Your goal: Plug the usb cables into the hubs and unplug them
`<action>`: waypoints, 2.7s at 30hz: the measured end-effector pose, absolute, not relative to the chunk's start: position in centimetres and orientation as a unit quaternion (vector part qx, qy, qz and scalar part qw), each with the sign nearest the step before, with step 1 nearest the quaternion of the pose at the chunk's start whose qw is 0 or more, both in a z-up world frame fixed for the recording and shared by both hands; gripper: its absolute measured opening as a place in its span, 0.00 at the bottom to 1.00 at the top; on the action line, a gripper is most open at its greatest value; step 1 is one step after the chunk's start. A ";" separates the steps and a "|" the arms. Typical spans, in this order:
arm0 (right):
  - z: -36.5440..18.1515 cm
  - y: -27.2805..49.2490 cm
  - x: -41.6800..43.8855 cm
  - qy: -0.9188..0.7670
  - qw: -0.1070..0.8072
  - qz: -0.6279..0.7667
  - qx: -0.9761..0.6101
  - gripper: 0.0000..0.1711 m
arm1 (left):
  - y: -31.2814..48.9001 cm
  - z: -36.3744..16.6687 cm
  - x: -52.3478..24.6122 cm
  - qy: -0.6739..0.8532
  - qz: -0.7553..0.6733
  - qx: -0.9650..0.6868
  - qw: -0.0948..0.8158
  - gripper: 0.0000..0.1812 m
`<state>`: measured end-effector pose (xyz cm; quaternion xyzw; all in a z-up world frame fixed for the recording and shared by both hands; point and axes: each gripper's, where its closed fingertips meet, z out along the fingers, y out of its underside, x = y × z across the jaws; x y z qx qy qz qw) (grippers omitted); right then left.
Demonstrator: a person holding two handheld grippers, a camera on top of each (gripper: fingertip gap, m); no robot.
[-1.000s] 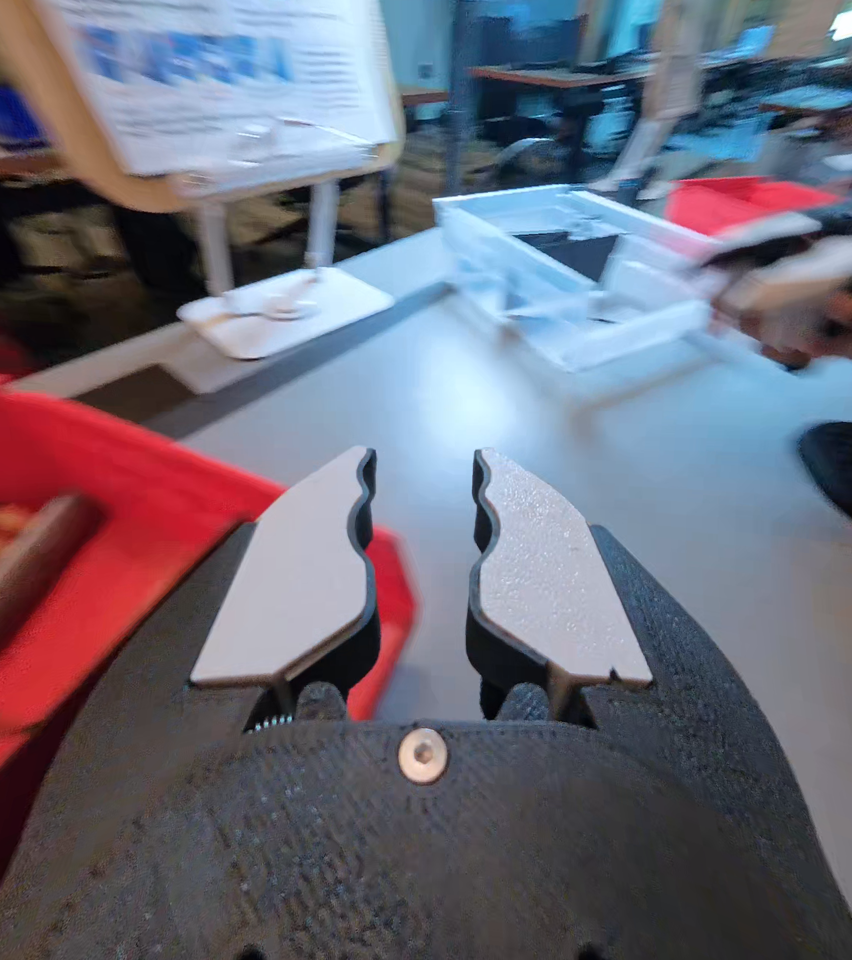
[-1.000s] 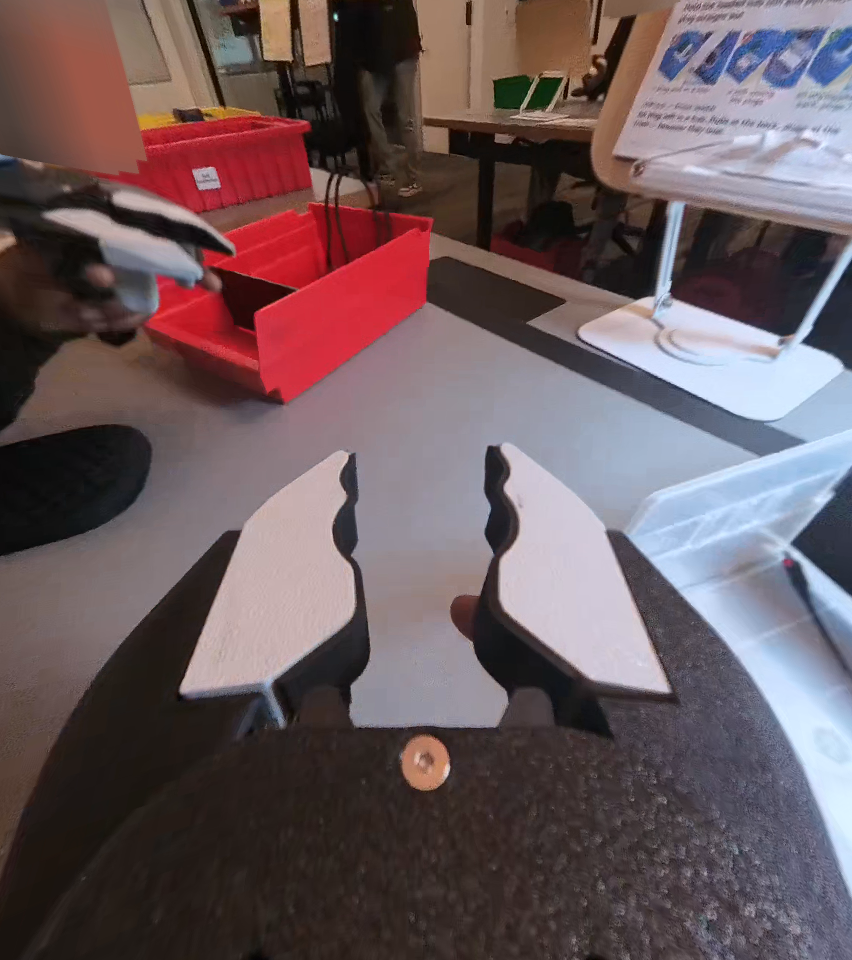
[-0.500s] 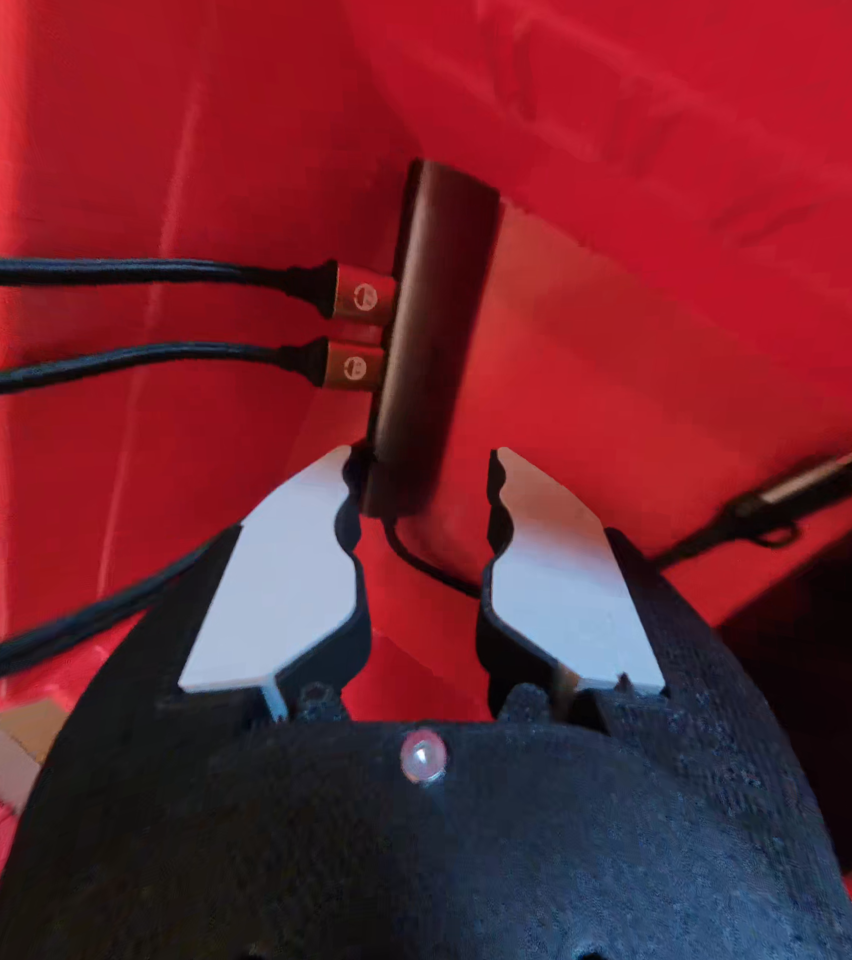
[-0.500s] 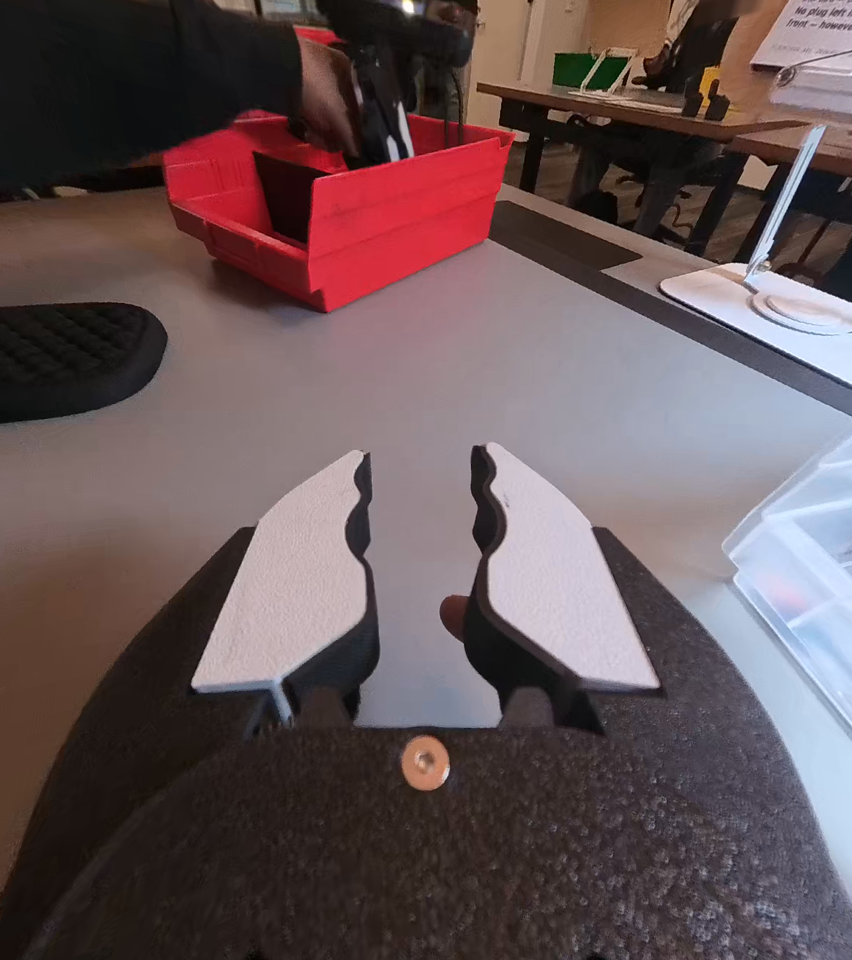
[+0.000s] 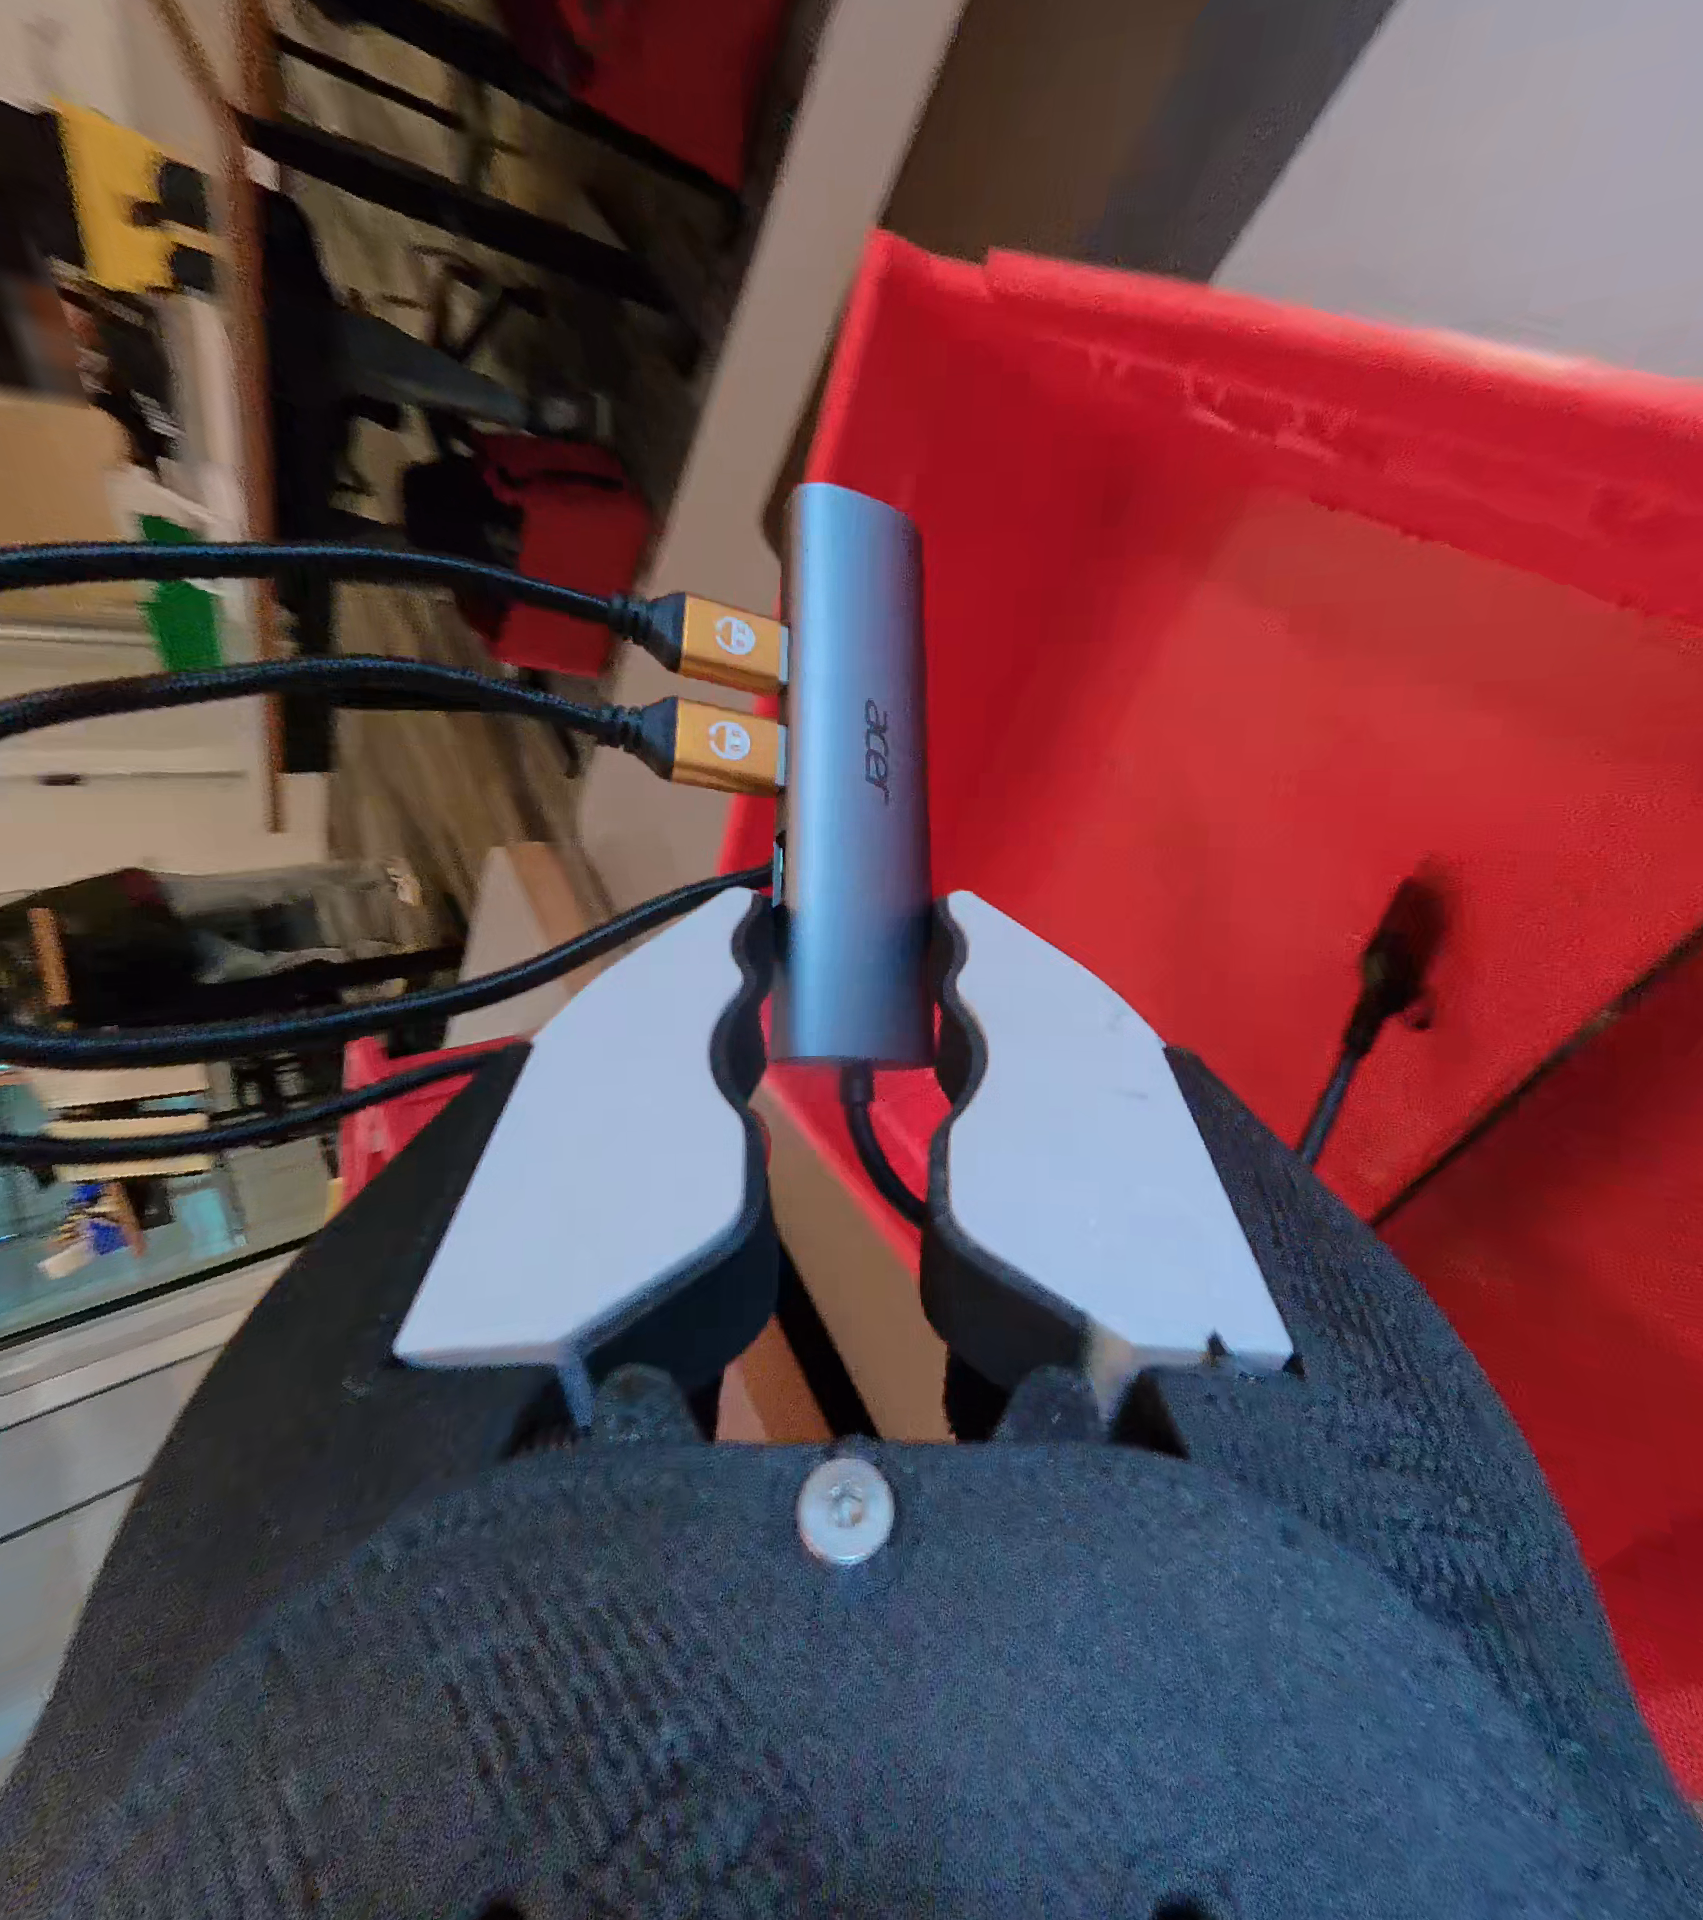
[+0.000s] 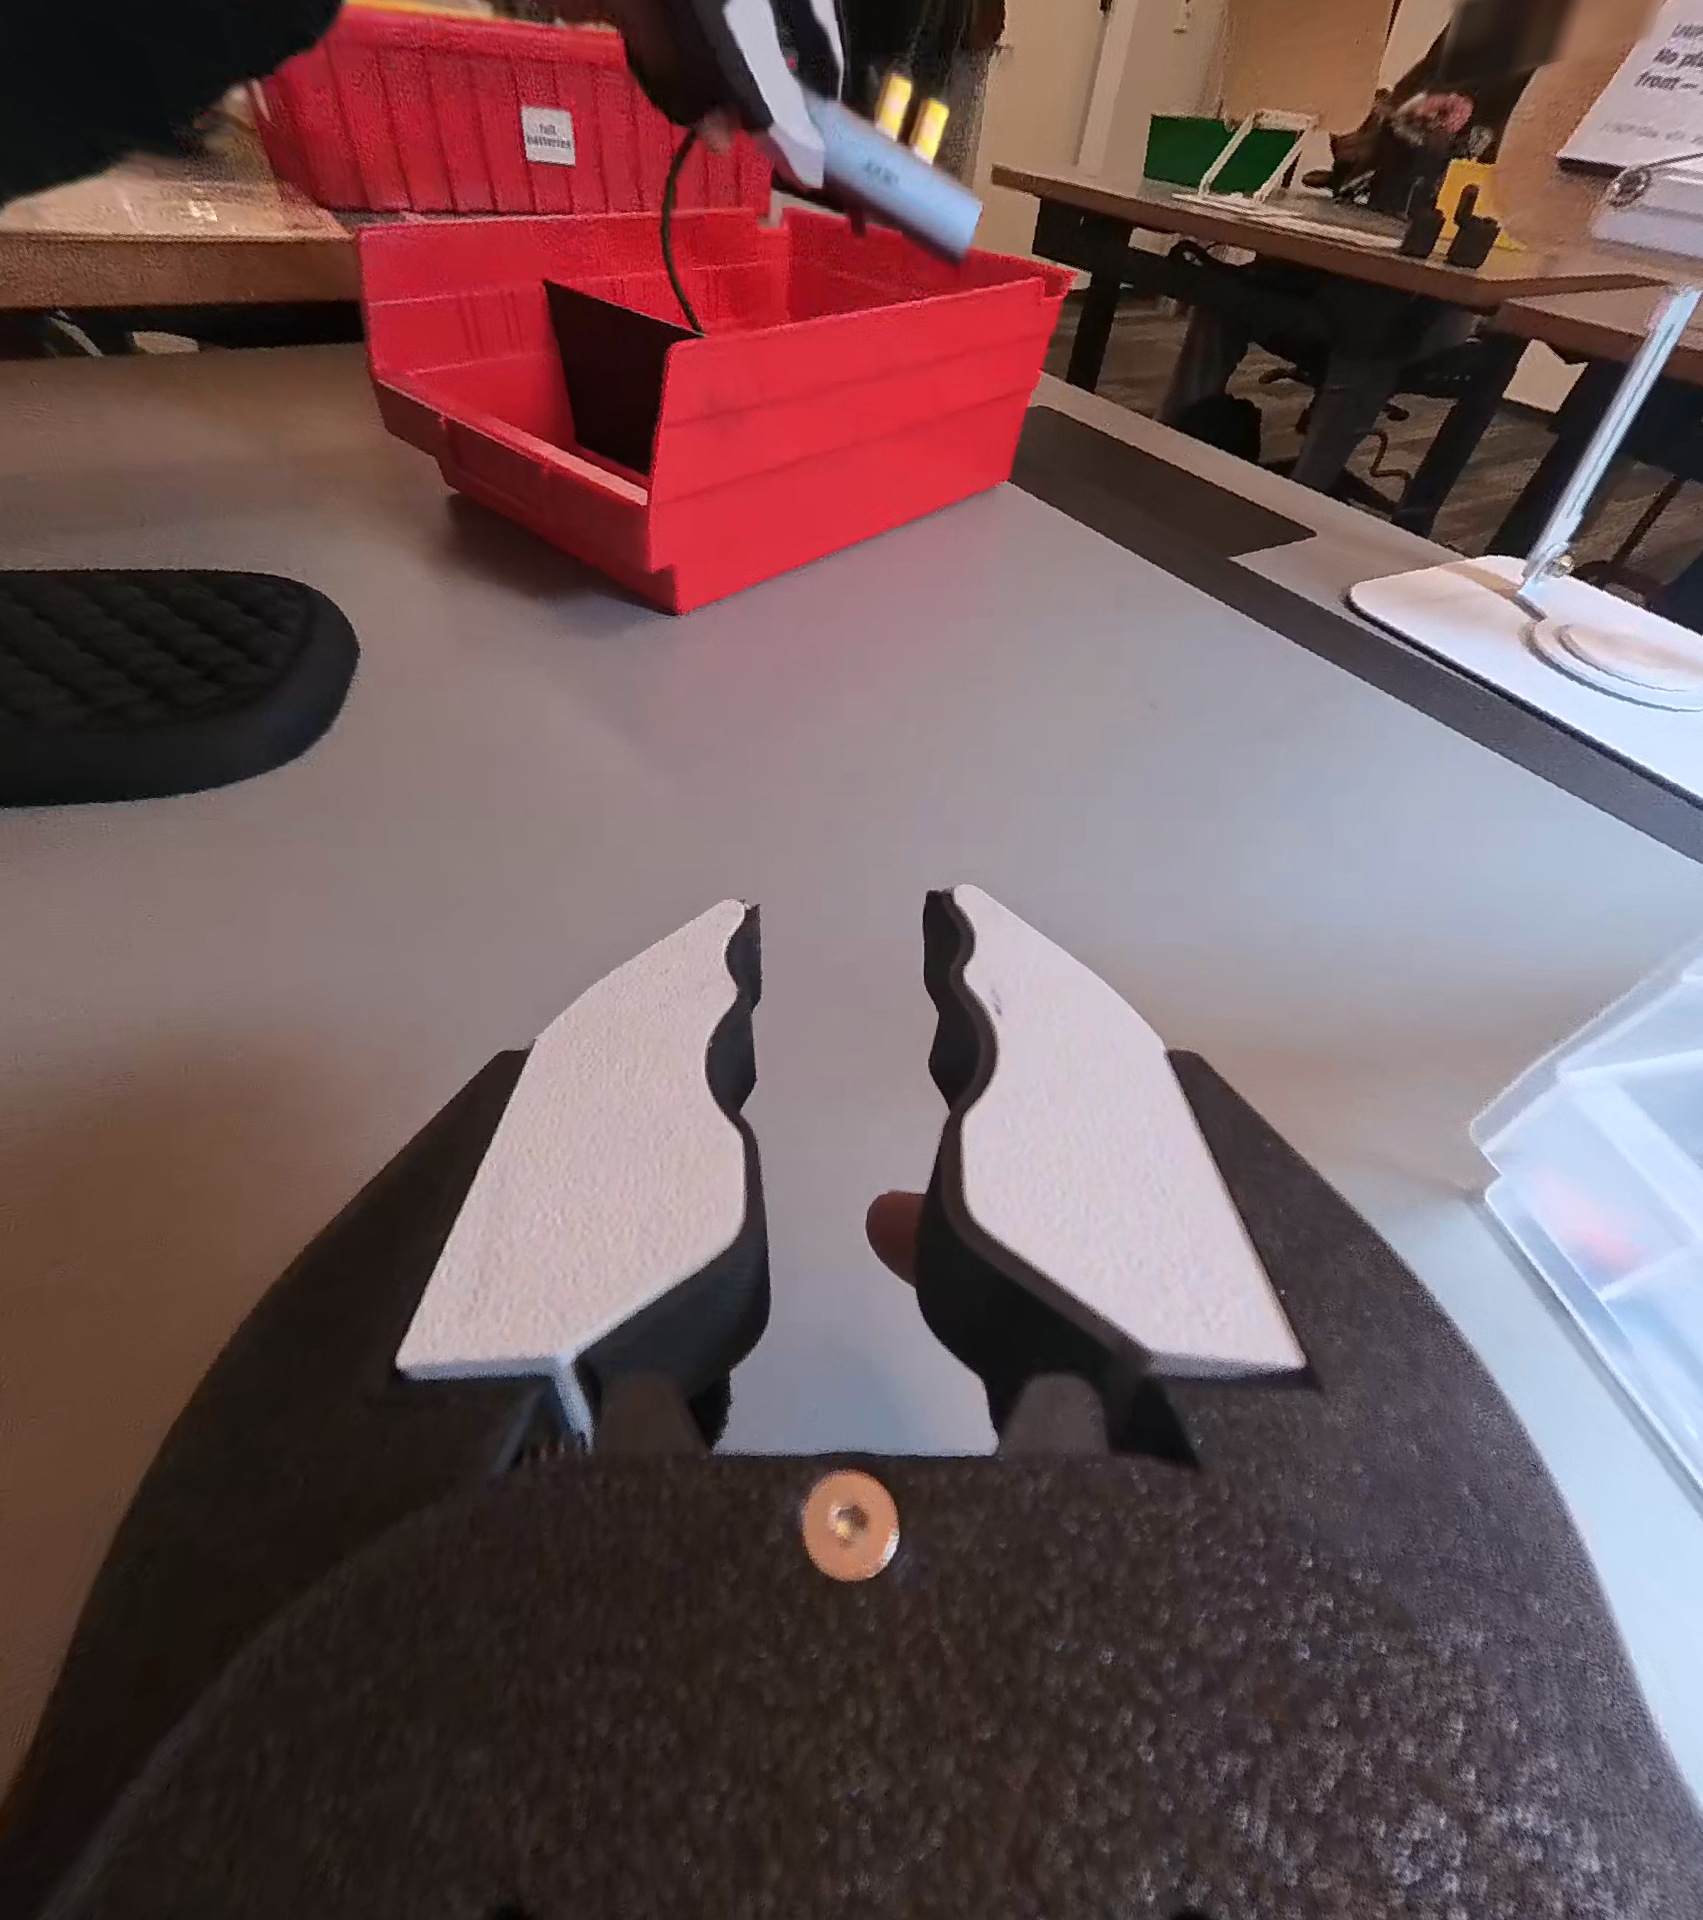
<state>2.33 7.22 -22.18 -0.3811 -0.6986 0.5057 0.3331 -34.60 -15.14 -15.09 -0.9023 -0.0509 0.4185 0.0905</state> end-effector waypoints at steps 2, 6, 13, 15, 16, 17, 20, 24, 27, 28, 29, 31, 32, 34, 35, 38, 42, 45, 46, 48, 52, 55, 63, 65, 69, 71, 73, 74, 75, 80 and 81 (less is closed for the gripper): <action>-22.1 6.9 2.2 -0.703 0.338 0.502 -0.374 0.18 | -14.9 -12.1 -32.9 -0.039 0.455 -0.883 0.111 0.16; -20.2 6.5 1.4 -0.703 0.365 0.496 -0.356 0.18 | -13.4 -7.8 -28.6 -0.008 0.493 -0.855 0.162 0.16; -11.6 5.7 -2.2 -0.684 0.432 0.494 -0.319 0.19 | -6.5 -4.7 -19.0 0.071 0.468 -0.836 0.279 0.16; -9.4 5.9 -3.6 -0.686 0.433 0.487 -0.322 0.22 | -4.1 -5.4 -16.3 0.102 0.453 -0.834 0.300 0.16; -8.6 6.1 -4.3 -0.689 0.432 0.481 -0.327 0.26 | -3.0 -5.9 -15.0 0.118 0.444 -0.833 0.309 0.16; -7.9 6.5 -5.0 -0.694 0.433 0.473 -0.328 0.29 | -1.9 -6.7 -13.7 0.133 0.433 -0.834 0.315 0.16; -9.0 7.5 -6.5 -0.736 0.405 0.436 -0.322 0.39 | 1.0 -9.3 -9.7 0.190 0.393 -0.835 0.335 0.16; -12.7 6.8 -6.0 -0.774 0.322 0.460 -0.294 0.29 | 3.6 -12.7 -5.8 0.256 0.336 -0.838 0.346 0.16; -14.5 8.4 -5.6 -0.784 0.332 0.451 -0.267 0.02 | 4.1 -13.7 -5.2 0.292 0.296 -0.831 0.370 0.09; -14.6 8.4 -5.3 -0.778 0.315 0.475 -0.263 0.00 | 4.0 -13.7 -4.8 0.291 0.260 -0.834 0.390 0.09; -14.6 8.2 -5.1 -0.772 0.296 0.499 -0.261 0.01 | 3.9 -13.6 -4.4 0.291 0.225 -0.835 0.408 0.08; -15.6 7.7 -4.7 -0.781 0.234 0.515 -0.265 0.28 | 3.4 -13.7 -3.9 0.302 0.182 -0.834 0.424 0.07; -16.2 7.4 -4.8 -0.785 0.220 0.516 -0.265 0.31 | 3.3 -13.9 -3.8 0.303 0.162 -0.834 0.431 0.07; -17.1 6.5 -4.8 -0.793 0.230 0.513 -0.234 0.31 | 3.1 -14.5 -3.3 0.303 0.122 -0.833 0.446 0.00; -17.7 5.9 -4.6 -0.803 0.227 0.504 -0.224 0.30 | 3.0 -14.6 -3.1 0.305 0.106 -0.829 0.456 0.00; -19.7 4.5 -4.3 -0.834 0.217 0.464 -0.206 0.17 | 2.6 -13.8 -3.0 0.296 0.075 -0.821 0.482 0.00; -20.2 3.3 -3.9 -0.840 0.196 0.467 -0.195 0.00 | 2.1 -11.8 -4.1 0.257 0.057 -0.809 0.525 0.00; -19.7 3.5 -4.0 -0.834 0.200 0.475 -0.198 0.00 | 1.4 -11.3 -5.0 0.241 0.063 -0.807 0.535 0.00; -19.6 3.5 -4.1 -0.833 0.202 0.476 -0.200 0.00 | 1.3 -11.3 -5.2 0.239 0.066 -0.807 0.536 0.00; -19.3 3.8 -4.2 -0.832 0.211 0.472 -0.202 0.00 | 1.1 -11.3 -5.2 0.235 0.057 -0.807 0.539 0.00; -18.4 4.3 -4.5 -0.831 0.233 0.461 -0.206 0.00 | 0.6 -13.0 -3.1 0.241 -0.037 -0.823 0.514 0.06; -17.6 4.9 -4.6 -0.835 0.257 0.443 -0.204 0.00 | 0.8 -16.3 -0.8 0.234 -0.122 -0.840 0.475 0.13; -12.8 5.1 -3.6 -0.803 0.323 0.467 -0.180 0.00 | 4.4 -25.2 0.9 0.076 -0.245 -0.867 0.427 0.29; -10.4 4.3 -2.6 -0.779 0.330 0.508 -0.163 0.00 | 6.0 -24.5 0.3 0.029 -0.273 -0.833 0.480 0.35; -5.3 3.2 -0.7 -0.703 0.353 0.603 -0.132 0.00 | 6.6 -16.8 1.5 0.075 -0.302 -0.692 0.652 0.35; -4.2 4.0 -0.4 -0.679 0.351 0.630 -0.138 0.01 | 6.4 -15.1 0.7 0.073 -0.258 -0.677 0.686 0.13; -4.6 5.3 -0.7 -0.685 0.328 0.629 -0.163 0.09 | 5.8 -14.8 0.4 0.077 -0.248 -0.682 0.684 0.11; -5.1 6.2 -1.1 -0.691 0.326 0.620 -0.180 0.15 | 5.4 -14.6 0.0 0.076 -0.238 -0.683 0.686 0.11; -5.7 7.0 -1.5 -0.696 0.327 0.609 -0.194 0.19 | 5.0 -14.3 -0.5 0.075 -0.229 -0.682 0.691 0.10; -8.2 13.2 -4.0 -0.709 0.342 0.534 -0.307 0.34 | 4.0 -14.4 -4.6 0.006 -0.196 -0.724 0.661 0.10; -8.2 15.0 -4.6 -0.693 0.353 0.525 -0.344 0.33 | 3.9 -15.6 -5.6 -0.025 -0.199 -0.753 0.627 0.10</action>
